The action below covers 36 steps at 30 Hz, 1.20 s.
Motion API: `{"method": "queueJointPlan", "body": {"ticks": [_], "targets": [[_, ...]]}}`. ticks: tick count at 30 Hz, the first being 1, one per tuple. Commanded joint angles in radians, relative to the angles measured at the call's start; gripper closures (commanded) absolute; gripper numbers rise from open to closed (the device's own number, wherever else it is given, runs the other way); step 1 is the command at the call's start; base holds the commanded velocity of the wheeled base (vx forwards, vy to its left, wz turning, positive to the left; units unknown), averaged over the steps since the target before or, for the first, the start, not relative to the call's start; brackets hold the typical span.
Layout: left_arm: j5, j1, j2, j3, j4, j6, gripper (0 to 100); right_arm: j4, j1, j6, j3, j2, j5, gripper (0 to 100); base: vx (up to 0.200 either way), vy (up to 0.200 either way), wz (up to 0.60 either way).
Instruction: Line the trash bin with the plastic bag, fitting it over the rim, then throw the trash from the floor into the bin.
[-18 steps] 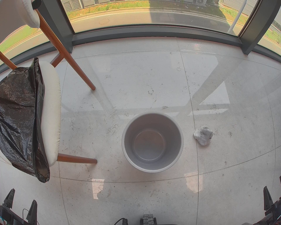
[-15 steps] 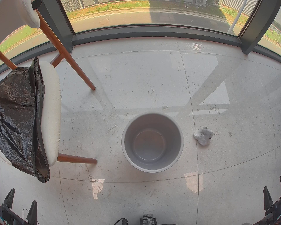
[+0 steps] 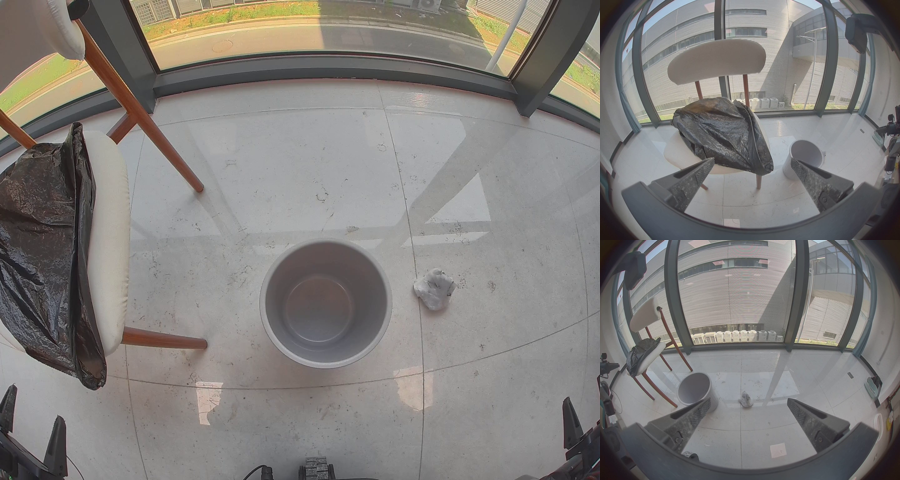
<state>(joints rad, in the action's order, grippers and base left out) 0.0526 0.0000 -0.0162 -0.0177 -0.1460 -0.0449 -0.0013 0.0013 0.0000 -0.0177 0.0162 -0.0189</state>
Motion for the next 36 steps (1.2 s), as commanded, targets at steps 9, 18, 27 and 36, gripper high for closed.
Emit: {"method": "queueJointPlan", "body": {"ticks": [9, 18, 27, 36], "targets": [[0.007, 0.0, 0.016, -0.077, -0.021, -0.023, 0, 0.0, 0.0, 0.0, 0.018, -0.016, -0.001, 0, 0.0, 0.0, 0.0], [0.036, -0.069, -0.087, -0.303, 0.143, 0.049, 0, 0.0, 0.0, 0.002, 0.018, -0.016, -0.001, 0, 0.0, 0.0, 0.0], [0.038, -0.196, -0.311, -0.459, 0.137, 0.099, 0, 0.0, 0.0, 0.002, 0.018, -0.016, -0.001, 0, 0.0, 0.0, 0.0], [0.079, -0.206, -0.476, -0.535, 0.128, 0.1, 0, 0.0, 0.0, 0.0, 0.018, -0.016, -0.001, 0, 0.0, 0.0, 0.0]]}}
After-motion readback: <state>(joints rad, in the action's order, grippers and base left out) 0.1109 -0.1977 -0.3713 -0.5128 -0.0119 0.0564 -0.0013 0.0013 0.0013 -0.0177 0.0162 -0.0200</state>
